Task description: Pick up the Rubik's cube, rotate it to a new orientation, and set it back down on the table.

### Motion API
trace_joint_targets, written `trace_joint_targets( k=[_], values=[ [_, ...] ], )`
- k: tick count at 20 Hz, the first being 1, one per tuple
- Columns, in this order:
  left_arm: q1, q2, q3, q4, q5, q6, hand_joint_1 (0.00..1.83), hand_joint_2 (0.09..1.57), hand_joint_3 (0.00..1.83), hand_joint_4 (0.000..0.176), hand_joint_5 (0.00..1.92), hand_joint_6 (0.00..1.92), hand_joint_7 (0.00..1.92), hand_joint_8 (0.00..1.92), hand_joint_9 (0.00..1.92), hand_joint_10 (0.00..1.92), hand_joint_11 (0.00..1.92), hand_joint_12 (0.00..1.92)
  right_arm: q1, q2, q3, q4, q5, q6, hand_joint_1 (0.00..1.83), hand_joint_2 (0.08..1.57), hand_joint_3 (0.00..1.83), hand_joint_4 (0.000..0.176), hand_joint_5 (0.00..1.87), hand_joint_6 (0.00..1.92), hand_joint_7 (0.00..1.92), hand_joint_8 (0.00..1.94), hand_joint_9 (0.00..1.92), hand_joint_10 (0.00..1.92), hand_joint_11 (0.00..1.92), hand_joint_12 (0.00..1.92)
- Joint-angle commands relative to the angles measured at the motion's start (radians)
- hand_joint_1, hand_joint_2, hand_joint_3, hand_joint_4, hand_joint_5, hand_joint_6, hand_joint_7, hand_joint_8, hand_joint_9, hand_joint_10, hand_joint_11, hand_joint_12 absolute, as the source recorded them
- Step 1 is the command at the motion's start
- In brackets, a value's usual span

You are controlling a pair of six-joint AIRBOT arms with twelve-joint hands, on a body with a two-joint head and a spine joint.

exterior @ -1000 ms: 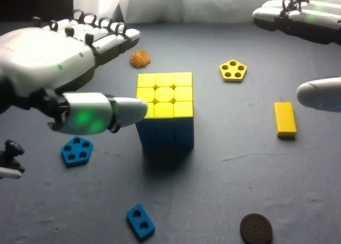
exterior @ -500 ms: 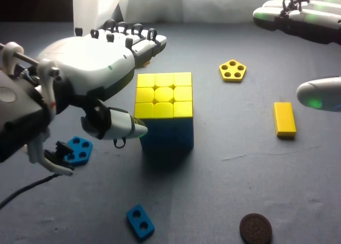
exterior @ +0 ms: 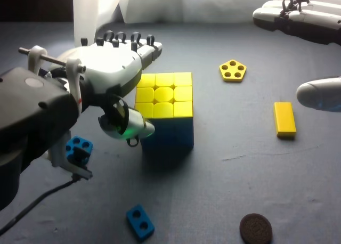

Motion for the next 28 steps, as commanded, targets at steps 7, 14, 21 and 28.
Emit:
trace_joint_targets(
  k=[7, 14, 21, 28],
  values=[
    [-0.04, -0.057, 0.024, -0.067, -0.116, 0.083, 0.98, 1.11, 0.02, 0.0, 0.0, 0.0, 0.0, 0.0, 0.0, 0.0, 0.0, 0.0, -0.003, 0.002, 0.003, 0.035, 0.129, -0.003, 0.0, 1.28, 0.02, 0.0, 0.0, 0.0, 0.0, 0.0, 0.0, 0.0, 0.0, 0.0],
    [-0.041, -0.088, 0.042, -0.129, -0.126, 0.135, 0.99, 1.08, 0.0, 0.0, 0.0, 0.0, 0.0, 0.0, 0.0, 0.0, 0.0, 0.0, -0.004, 0.001, 0.003, 0.035, 0.133, -0.009, 0.0, 1.28, 0.02, 0.0, 0.0, 0.0, 0.0, 0.0, 0.0, 0.0, 0.0, 0.0],
    [-0.021, -0.103, 0.068, -0.137, -0.126, 0.139, 1.04, 1.06, 0.0, 0.0, 0.0, 0.0, 0.0, 0.0, 0.0, 0.0, 0.0, 0.0, -0.008, 0.001, 0.003, 0.035, 0.146, -0.01, 0.0, 1.3, 0.02, 0.0, 0.0, 0.0, 0.0, 0.0, 0.0, 0.0, 0.0, 0.0],
    [-0.012, -0.155, 0.117, -0.137, -0.107, 0.139, 1.04, 1.05, 0.0, 0.0, 0.0, 0.0, 0.0, 0.0, 0.0, 0.0, 0.0, 0.0, -0.009, 0.001, 0.003, 0.035, 0.148, -0.012, 0.0, 1.3, 0.02, 0.0, 0.0, 0.0, 0.0, 0.0, 0.0, 0.0, 0.0, 0.0]
  ],
)
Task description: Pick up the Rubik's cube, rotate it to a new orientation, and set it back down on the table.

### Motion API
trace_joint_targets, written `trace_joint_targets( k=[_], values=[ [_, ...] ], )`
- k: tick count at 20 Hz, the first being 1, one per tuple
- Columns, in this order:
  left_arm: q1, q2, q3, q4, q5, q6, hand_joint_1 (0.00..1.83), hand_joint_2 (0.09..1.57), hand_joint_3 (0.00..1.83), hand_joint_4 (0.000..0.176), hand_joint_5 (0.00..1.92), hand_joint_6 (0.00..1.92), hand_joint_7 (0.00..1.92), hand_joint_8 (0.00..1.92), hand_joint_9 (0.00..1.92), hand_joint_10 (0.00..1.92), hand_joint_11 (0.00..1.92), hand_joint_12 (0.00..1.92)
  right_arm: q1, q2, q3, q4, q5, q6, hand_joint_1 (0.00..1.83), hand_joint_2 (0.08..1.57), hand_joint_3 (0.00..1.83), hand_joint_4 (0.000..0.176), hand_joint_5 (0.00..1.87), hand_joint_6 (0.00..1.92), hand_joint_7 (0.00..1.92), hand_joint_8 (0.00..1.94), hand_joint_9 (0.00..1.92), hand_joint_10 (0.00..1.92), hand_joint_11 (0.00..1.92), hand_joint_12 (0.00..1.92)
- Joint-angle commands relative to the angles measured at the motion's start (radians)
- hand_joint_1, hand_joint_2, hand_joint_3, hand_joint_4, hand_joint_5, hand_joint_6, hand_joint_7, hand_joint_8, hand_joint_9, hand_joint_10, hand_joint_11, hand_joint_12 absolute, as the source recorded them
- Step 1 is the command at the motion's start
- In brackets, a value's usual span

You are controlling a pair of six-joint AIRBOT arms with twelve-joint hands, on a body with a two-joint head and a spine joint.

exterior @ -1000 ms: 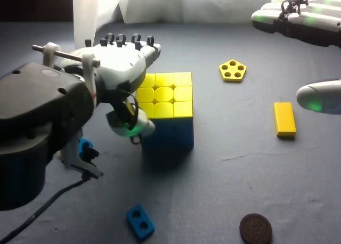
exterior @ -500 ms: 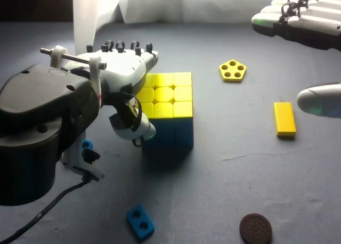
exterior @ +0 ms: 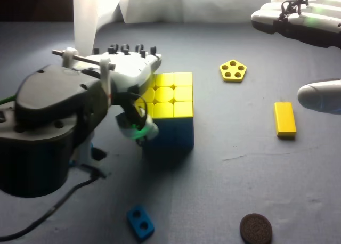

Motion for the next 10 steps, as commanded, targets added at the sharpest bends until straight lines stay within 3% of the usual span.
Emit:
trace_joint_targets(
  k=[1, 3, 5, 10],
  values=[
    [-0.001, -0.005, 0.009, 0.064, -0.003, 0.001, 1.09, 1.04, 0.0, 0.0, 0.0, 0.0, 0.0, 0.0, 0.0, 0.0, 0.0, 0.0, 0.01, 0.004, 0.003, 0.037, 0.114, 0.001, 0.0, 1.3, 0.02, 0.0, 0.0, 0.0, 0.0, 0.0, 0.0, 0.0, 0.0, 0.0],
    [0.001, -0.021, 0.023, 0.066, 0.004, 0.001, 1.01, 1.05, 0.0, 0.0, 0.0, 0.0, 0.0, 0.0, 0.0, 0.0, 0.0, 0.0, 0.009, 0.004, 0.003, 0.037, 0.115, 0.001, 0.0, 1.3, 0.01, 0.0, 0.0, 0.0, 0.0, 0.0, 0.0, 0.0, 0.0, 0.0],
    [0.004, -0.028, 0.032, 0.074, 0.007, -0.009, 1.09, 1.02, 0.0, 0.0, 0.0, 0.0, 0.0, 0.0, 0.0, 0.0, 0.0, 0.0, 0.01, 0.004, 0.003, 0.037, 0.116, 0.001, 0.0, 1.31, 0.01, 0.0, 0.0, 0.0, 0.0, 0.0, 0.0, 0.0, 0.0, 0.0],
    [0.016, -0.029, 0.05, 0.08, 0.018, -0.017, 1.03, 1.04, 0.0, 0.0, 0.0, 0.0, 0.0, 0.0, 0.0, 0.0, 0.0, 0.0, 0.01, 0.004, 0.003, 0.037, 0.116, 0.001, 0.0, 1.3, 0.01, 0.0, 0.0, 0.0, 0.0, 0.0, 0.0, 0.0, 0.0, 0.0]
  ],
)
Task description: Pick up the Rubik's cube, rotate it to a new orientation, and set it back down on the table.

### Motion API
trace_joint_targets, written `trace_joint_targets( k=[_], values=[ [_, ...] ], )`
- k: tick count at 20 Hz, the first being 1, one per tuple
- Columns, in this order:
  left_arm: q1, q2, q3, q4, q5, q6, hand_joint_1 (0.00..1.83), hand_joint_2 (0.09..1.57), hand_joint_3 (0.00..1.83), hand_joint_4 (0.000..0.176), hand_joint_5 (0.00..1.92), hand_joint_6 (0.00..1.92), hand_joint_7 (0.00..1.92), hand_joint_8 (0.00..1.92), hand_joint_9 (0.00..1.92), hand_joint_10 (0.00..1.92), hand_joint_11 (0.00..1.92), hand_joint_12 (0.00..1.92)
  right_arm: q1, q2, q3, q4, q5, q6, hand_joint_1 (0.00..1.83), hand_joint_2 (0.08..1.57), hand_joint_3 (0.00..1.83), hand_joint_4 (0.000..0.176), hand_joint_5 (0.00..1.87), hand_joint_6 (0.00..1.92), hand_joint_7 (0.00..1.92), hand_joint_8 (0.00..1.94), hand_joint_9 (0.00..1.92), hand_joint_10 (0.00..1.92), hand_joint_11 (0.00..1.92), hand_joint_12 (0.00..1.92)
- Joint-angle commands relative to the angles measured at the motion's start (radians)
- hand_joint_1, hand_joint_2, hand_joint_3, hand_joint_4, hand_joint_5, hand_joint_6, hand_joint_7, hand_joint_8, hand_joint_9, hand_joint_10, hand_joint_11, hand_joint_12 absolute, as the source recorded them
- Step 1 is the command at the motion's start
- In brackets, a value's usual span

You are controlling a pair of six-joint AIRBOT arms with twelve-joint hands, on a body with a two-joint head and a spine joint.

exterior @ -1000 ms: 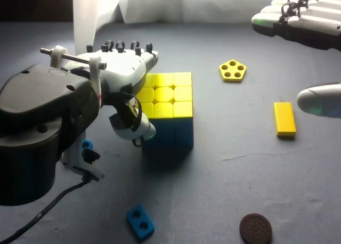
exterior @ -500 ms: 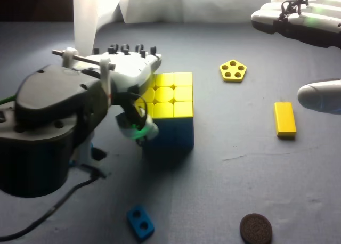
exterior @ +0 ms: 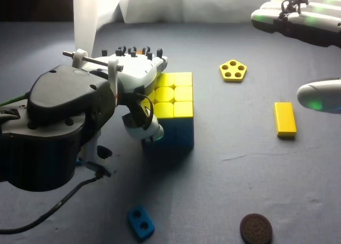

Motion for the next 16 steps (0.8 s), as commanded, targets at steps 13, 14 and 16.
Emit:
trace_joint_targets(
  k=[13, 14, 16],
  values=[
    [0.013, -0.015, 0.048, 0.077, 0.018, -0.024, 0.98, 1.04, 0.01, 0.0, 0.0, 0.0, 0.0, 0.0, 0.0, 0.0, 0.0, 0.0, 0.012, 0.004, 0.003, 0.037, 0.115, -0.001, 0.0, 1.3, 0.01, 0.0, 0.0, 0.0, 0.0, 0.0, 0.0, 0.0, 0.0, 0.0],
    [0.013, -0.018, 0.05, 0.077, 0.018, -0.026, 1.01, 1.03, 0.0, 0.0, 0.0, 0.0, 0.0, 0.0, 0.0, 0.0, 0.0, 0.0, 0.012, 0.004, 0.003, 0.037, 0.115, -0.001, 0.0, 1.3, 0.01, 0.0, 0.0, 0.0, 0.0, 0.0, 0.0, 0.0, 0.0, 0.0],
    [0.013, -0.022, 0.052, 0.077, 0.018, -0.026, 1.02, 1.02, 0.0, 0.0, 0.0, 0.0, 0.0, 0.0, 0.0, 0.0, 0.0, 0.0, 0.012, 0.004, 0.003, 0.037, 0.115, -0.001, 0.0, 1.3, 0.01, 0.0, 0.0, 0.0, 0.0, 0.0, 0.0, 0.0, 0.0, 0.0]
  ],
)
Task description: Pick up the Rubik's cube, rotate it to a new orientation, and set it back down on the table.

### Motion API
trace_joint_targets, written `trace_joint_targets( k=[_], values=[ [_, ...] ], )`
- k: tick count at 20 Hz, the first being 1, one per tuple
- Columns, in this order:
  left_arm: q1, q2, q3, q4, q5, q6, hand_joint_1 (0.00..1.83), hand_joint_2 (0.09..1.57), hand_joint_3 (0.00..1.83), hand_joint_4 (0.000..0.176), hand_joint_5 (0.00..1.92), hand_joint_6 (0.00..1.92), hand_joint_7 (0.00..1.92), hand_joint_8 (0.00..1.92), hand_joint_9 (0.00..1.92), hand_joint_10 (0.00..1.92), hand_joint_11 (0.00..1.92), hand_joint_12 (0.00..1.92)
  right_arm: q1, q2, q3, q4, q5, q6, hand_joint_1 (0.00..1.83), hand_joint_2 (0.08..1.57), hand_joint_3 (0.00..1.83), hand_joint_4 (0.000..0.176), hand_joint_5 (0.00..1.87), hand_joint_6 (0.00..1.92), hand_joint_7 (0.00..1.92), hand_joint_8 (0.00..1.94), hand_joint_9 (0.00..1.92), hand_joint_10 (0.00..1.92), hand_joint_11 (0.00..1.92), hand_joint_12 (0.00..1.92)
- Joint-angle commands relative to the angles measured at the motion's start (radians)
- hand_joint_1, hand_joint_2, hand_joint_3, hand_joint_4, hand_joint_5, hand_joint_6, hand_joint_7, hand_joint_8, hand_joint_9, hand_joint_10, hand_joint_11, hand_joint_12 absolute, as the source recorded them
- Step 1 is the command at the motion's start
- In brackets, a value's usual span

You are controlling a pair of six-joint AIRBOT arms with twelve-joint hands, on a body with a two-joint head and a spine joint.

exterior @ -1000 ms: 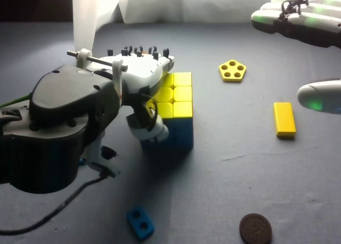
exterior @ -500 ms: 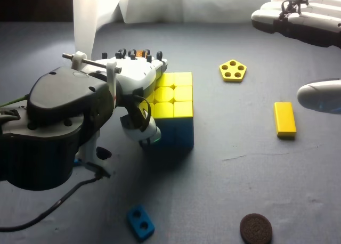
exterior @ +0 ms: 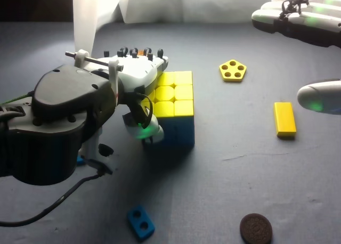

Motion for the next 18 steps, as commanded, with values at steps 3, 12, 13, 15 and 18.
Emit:
trace_joint_targets(
  k=[3, 12, 13, 15, 18],
  values=[
    [-0.003, 0.001, 0.004, 0.062, -0.021, -0.003, 1.08, 1.02, 0.0, 0.0, 0.0, 0.0, 0.0, 0.0, 0.0, 0.0, 0.0, 0.0, 0.013, 0.004, 0.003, 0.036, 0.117, 0.002, 0.0, 1.31, 0.01, 0.0, 0.0, 0.0, 0.0, 0.0, 0.0, 0.0, 0.0, 0.0],
    [-0.003, 0.0, 0.003, 0.061, -0.021, -0.003, 1.07, 1.03, 0.0, 0.0, 0.0, 0.0, 0.0, 0.0, 0.0, 0.0, 0.0, 0.0, 0.011, 0.004, 0.003, 0.036, 0.118, 0.002, 0.0, 1.31, 0.01, 0.0, 0.0, 0.0, 0.0, 0.0, 0.0, 0.0, 0.0, 0.0],
    [-0.003, 0.0, 0.002, 0.061, -0.021, -0.003, 1.09, 1.03, 0.0, 0.0, 0.0, 0.0, 0.0, 0.0, 0.0, 0.0, 0.0, 0.0, 0.011, 0.004, 0.003, 0.036, 0.119, 0.002, 0.0, 1.31, 0.01, 0.0, 0.0, 0.0, 0.0, 0.0, 0.0, 0.0, 0.0, 0.0],
    [-0.003, 0.0, 0.002, 0.061, -0.021, -0.003, 0.99, 1.09, 0.02, 0.0, 0.0, 0.0, 0.0, 0.0, 0.0, 0.0, 0.0, 0.0, 0.012, 0.004, 0.003, 0.036, 0.119, 0.002, 0.0, 1.3, 0.0, 0.0, 0.0, 0.0, 0.0, 0.0, 0.0, 0.0, 0.0, 0.0],
    [-0.001, 0.0, 0.0, 0.061, -0.021, -0.003, 1.18, 1.03, 0.0, 0.0, 0.15, 0.02, 0.26, 0.05, 0.25, 0.04, 0.0, 0.5, 0.012, 0.004, 0.003, 0.036, 0.119, 0.002, 0.0, 1.31, 0.0, 0.0, 0.0, 0.0, 0.0, 0.0, 0.0, 0.0, 0.0, 0.0]
  ],
)
